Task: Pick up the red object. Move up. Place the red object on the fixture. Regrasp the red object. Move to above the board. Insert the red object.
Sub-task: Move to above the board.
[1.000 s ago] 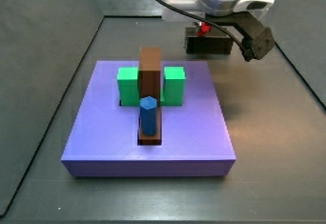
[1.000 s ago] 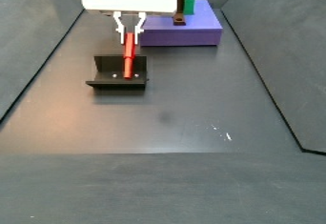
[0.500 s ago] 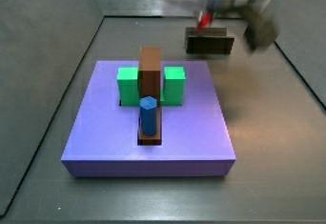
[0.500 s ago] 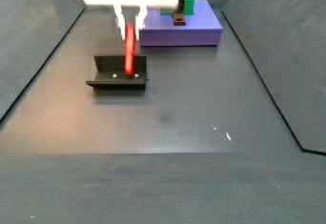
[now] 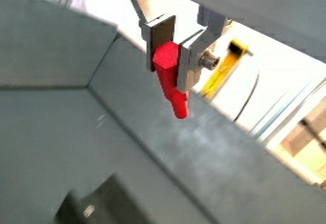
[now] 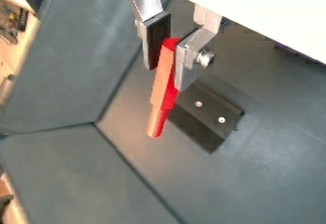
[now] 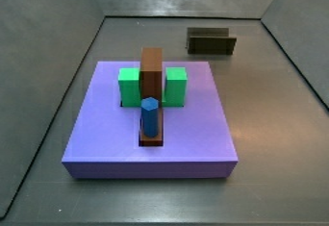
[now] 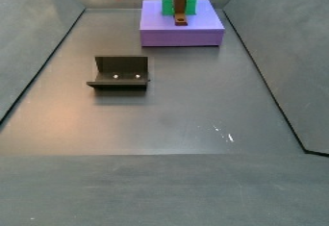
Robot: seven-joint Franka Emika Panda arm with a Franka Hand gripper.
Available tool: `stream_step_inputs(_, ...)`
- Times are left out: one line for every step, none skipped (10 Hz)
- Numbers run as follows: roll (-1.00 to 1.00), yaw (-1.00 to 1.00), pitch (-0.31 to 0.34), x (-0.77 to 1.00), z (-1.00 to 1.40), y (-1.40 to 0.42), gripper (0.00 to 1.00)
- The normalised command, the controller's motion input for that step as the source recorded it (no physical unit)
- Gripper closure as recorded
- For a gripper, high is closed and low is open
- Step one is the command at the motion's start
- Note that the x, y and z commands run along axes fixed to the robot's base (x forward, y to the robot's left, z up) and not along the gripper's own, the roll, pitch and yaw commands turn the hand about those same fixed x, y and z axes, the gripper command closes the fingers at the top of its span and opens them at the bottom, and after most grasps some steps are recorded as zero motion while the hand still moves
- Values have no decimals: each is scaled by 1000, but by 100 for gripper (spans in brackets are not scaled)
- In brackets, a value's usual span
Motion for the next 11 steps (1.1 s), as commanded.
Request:
stream_step_inputs(-4, -11, 126, 40, 557, -19, 100)
stream_step_inputs(7, 5, 123, 38, 169, -14, 100)
stream_step_inputs(-1000, -64, 176, -804, 258, -1400, 100)
stream_step_inputs(-1000, -59, 172, -818, 250, -1400, 100)
stream_step_inputs(-1000, -36, 150, -880, 272, -1400, 100)
stream_step_inputs(-1000, -27, 152, -886, 244, -1400, 100)
stream_step_inputs(-1000, -6, 147, -875, 238, -1400, 100)
stream_step_inputs(-1000, 3, 146, -613, 156, -976, 100)
stream_step_inputs(-1000, 11, 115, -237, 55, -294, 100)
stream_step_inputs(-882, 1, 79, -54, -5, -2, 100)
stream_step_inputs(-644, 6, 37, -59, 12, -7, 100)
